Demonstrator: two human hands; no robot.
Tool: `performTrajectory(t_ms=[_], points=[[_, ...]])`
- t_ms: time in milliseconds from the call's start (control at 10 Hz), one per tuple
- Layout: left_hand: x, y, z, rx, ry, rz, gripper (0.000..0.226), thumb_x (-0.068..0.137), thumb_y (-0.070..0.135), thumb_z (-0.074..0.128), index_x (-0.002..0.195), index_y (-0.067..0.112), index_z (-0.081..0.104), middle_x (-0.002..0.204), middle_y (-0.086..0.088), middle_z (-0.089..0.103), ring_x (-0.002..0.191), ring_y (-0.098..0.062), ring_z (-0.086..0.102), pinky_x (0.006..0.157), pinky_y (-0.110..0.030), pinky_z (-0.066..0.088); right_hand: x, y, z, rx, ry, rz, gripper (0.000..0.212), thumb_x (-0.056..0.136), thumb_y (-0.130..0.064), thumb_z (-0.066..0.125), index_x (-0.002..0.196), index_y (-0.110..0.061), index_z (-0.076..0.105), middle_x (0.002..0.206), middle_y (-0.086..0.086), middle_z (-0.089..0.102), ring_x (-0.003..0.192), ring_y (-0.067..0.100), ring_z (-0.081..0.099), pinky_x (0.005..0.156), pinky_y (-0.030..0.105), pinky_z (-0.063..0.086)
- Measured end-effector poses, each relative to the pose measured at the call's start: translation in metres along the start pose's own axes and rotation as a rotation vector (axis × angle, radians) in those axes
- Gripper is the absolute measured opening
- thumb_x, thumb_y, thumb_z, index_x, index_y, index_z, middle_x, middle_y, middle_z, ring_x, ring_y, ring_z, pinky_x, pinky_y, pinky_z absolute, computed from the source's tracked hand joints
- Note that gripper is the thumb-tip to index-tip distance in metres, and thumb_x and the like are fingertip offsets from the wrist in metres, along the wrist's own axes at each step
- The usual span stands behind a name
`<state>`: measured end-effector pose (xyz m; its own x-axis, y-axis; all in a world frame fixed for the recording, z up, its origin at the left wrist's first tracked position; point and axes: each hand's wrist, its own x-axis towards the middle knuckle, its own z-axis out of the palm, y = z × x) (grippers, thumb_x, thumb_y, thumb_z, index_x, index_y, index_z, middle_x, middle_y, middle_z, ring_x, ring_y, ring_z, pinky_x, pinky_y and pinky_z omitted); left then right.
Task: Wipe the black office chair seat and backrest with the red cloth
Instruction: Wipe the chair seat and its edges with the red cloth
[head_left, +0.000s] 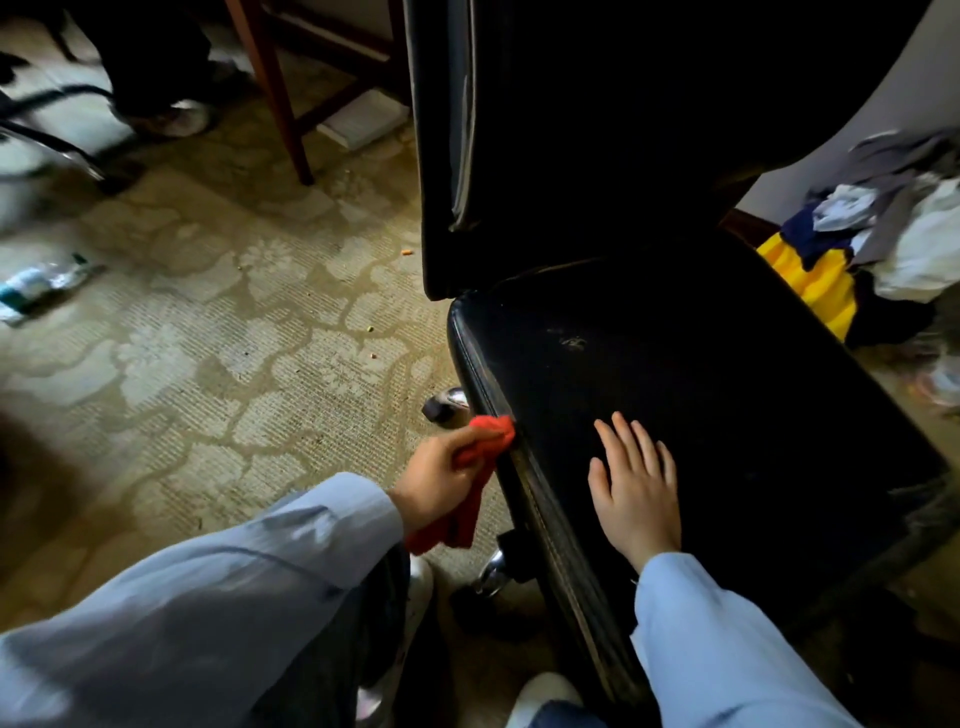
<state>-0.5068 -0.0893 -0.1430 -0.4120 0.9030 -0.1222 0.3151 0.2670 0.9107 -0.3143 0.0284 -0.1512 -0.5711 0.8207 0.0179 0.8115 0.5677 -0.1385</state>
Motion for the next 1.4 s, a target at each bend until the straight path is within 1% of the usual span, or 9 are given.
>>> performTrajectory(t_ms=[200, 400, 600, 900, 1000, 1100, 1200, 1300, 1400], points=[[0.046, 0.006, -0.042, 0.072, 0.249, -0.081, 0.052, 0.084, -0.004, 0.048, 0.104, 0.043, 0.059, 0.084, 0.010, 0.067, 0.062, 0.000, 0.059, 0.060, -0.015, 0.045, 0.000, 0.000, 0.002, -0.011, 0.012, 0.000, 0.053, 0.090, -0.036, 0.026, 0.133, -0.016, 0.050, 0.139, 0.007, 0.050, 0.131, 0.026, 0.044, 0.105, 0.048, 0.033], [0.126, 0.012, -0.050, 0.173, 0.335, -0.153, 0.051, 0.083, 0.005, 0.043, 0.125, 0.032, 0.054, 0.112, -0.006, 0.065, 0.099, -0.028, 0.063, 0.087, -0.036, 0.051, 0.001, 0.000, 0.003, -0.011, 0.019, 0.007, 0.054, 0.090, -0.037, 0.025, 0.134, -0.017, 0.050, 0.140, 0.006, 0.049, 0.132, 0.025, 0.043, 0.106, 0.048, 0.032], [0.117, 0.012, -0.029, 0.439, 0.306, -0.106, 0.059, 0.083, 0.002, 0.047, 0.137, 0.025, 0.044, 0.136, -0.005, 0.046, 0.115, -0.031, 0.053, 0.092, -0.036, 0.043, 0.002, -0.001, 0.006, -0.023, 0.032, 0.005, 0.053, 0.090, -0.036, 0.027, 0.134, -0.017, 0.049, 0.140, 0.006, 0.049, 0.131, 0.026, 0.044, 0.105, 0.048, 0.032], [0.030, 0.016, 0.008, 0.737, -0.106, 0.236, 0.055, 0.086, 0.010, 0.047, 0.135, 0.035, 0.043, 0.136, 0.006, 0.044, 0.106, -0.029, 0.054, 0.078, -0.037, 0.048, 0.003, -0.004, 0.009, -0.028, 0.030, 0.010, 0.053, 0.091, -0.035, 0.026, 0.135, -0.016, 0.047, 0.142, 0.008, 0.047, 0.132, 0.027, 0.042, 0.106, 0.050, 0.032], [0.030, 0.022, -0.009, 0.472, -0.331, 0.244, 0.051, 0.084, 0.003, 0.052, 0.125, 0.031, 0.056, 0.116, 0.004, 0.056, 0.096, -0.012, 0.058, 0.079, -0.026, 0.046, 0.002, -0.004, 0.008, -0.033, 0.048, 0.008, 0.053, 0.091, -0.035, 0.026, 0.134, -0.015, 0.049, 0.141, 0.008, 0.048, 0.131, 0.027, 0.043, 0.105, 0.049, 0.033], [0.054, 0.031, -0.036, 0.106, -0.328, 0.161, 0.047, 0.080, -0.012, 0.054, 0.115, 0.019, 0.062, 0.101, 0.012, 0.062, 0.083, 0.011, 0.059, 0.076, -0.009, 0.045, 0.002, -0.005, 0.009, -0.043, 0.058, 0.009, 0.052, 0.091, -0.034, 0.027, 0.133, -0.015, 0.050, 0.139, 0.009, 0.050, 0.130, 0.028, 0.045, 0.105, 0.049, 0.034], [0.096, 0.036, -0.056, 0.209, 0.009, 0.148, 0.049, 0.079, -0.008, 0.052, 0.120, 0.016, 0.060, 0.110, 0.005, 0.065, 0.096, -0.002, 0.061, 0.082, -0.011, 0.045, 0.004, -0.006, 0.009, -0.051, 0.063, 0.009, 0.052, 0.090, -0.034, 0.028, 0.132, -0.014, 0.051, 0.138, 0.009, 0.051, 0.129, 0.028, 0.047, 0.103, 0.050, 0.036], [0.147, 0.026, -0.067, 0.377, 0.210, 0.049, 0.051, 0.078, 0.011, 0.052, 0.129, 0.019, 0.054, 0.122, -0.009, 0.060, 0.111, -0.027, 0.057, 0.093, -0.034, 0.046, 0.004, -0.008, 0.010, -0.054, 0.067, 0.021, 0.052, 0.090, -0.034, 0.028, 0.132, -0.014, 0.051, 0.138, 0.009, 0.051, 0.128, 0.028, 0.047, 0.103, 0.049, 0.036], [0.177, 0.022, -0.054, 0.454, 0.200, 0.018, 0.045, 0.087, 0.019, 0.052, 0.131, 0.021, 0.051, 0.125, -0.011, 0.056, 0.111, -0.031, 0.056, 0.092, -0.035, 0.046, 0.006, -0.010, 0.013, -0.052, 0.082, 0.045, 0.051, 0.090, -0.034, 0.028, 0.132, -0.015, 0.051, 0.138, 0.008, 0.051, 0.128, 0.026, 0.047, 0.105, 0.047, 0.033]])
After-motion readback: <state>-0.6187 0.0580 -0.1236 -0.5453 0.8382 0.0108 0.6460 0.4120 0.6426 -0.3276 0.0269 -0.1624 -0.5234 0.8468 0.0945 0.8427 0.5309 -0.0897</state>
